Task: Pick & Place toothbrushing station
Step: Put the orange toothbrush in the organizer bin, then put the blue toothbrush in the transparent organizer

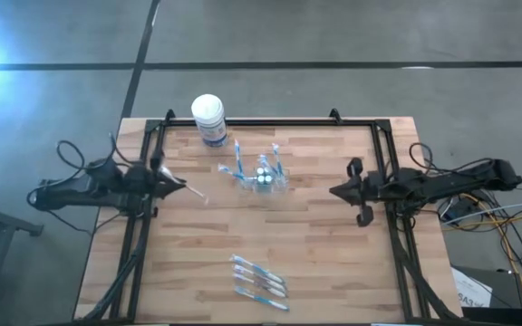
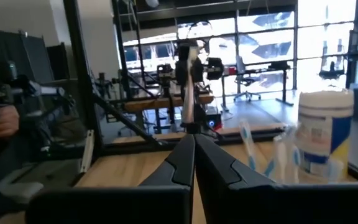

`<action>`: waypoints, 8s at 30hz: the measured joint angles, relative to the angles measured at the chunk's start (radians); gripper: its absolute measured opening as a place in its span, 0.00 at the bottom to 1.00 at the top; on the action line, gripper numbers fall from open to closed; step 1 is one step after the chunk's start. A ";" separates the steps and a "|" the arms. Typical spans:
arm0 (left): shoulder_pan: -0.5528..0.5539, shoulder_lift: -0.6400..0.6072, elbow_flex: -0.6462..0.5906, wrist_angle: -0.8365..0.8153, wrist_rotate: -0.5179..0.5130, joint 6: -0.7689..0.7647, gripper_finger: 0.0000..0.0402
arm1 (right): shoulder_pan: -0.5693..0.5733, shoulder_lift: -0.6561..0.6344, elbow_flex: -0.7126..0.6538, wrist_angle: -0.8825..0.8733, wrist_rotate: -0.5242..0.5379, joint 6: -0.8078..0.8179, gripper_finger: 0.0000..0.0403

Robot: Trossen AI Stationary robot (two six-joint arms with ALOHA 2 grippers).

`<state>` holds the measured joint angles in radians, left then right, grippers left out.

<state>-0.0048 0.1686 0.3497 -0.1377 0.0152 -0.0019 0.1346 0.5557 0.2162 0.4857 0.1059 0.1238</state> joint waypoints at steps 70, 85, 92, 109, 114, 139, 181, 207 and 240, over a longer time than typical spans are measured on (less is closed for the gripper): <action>0.001 -0.102 -0.214 0.185 -0.062 0.040 0.06 | -0.081 -0.205 -0.206 0.029 0.106 -0.086 0.02; 0.001 0.335 -0.031 0.305 -0.211 0.212 0.06 | -0.081 -0.198 -0.206 0.100 0.106 -0.179 0.02; 0.002 0.570 0.083 0.368 -0.244 0.243 0.06 | -0.081 -0.193 -0.206 0.100 0.106 -0.180 0.02; 0.028 0.953 0.180 0.598 -0.310 0.292 0.06 | -0.081 -0.187 -0.206 0.094 0.106 -0.177 0.02; 0.064 1.019 0.204 0.603 -0.301 0.301 0.06 | -0.081 -0.187 -0.206 0.095 0.106 -0.177 0.02; 0.130 1.258 0.230 0.710 -0.282 0.256 0.06 | -0.081 -0.185 -0.207 0.095 0.105 -0.179 0.02; 0.141 1.284 0.230 0.735 -0.259 0.102 0.50 | -0.081 -0.185 -0.207 0.094 0.105 -0.177 0.02; 0.124 0.741 0.231 0.349 -0.124 0.164 0.65 | -0.081 -0.179 -0.207 0.095 0.105 -0.168 0.02; 0.118 -0.041 -0.189 0.149 0.078 0.026 0.01 | -0.081 -0.179 -0.207 0.092 0.111 -0.155 0.02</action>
<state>0.1131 0.1280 0.1612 0.0116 0.0933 0.0242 0.0536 0.3771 0.0093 0.5778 0.2169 -0.0315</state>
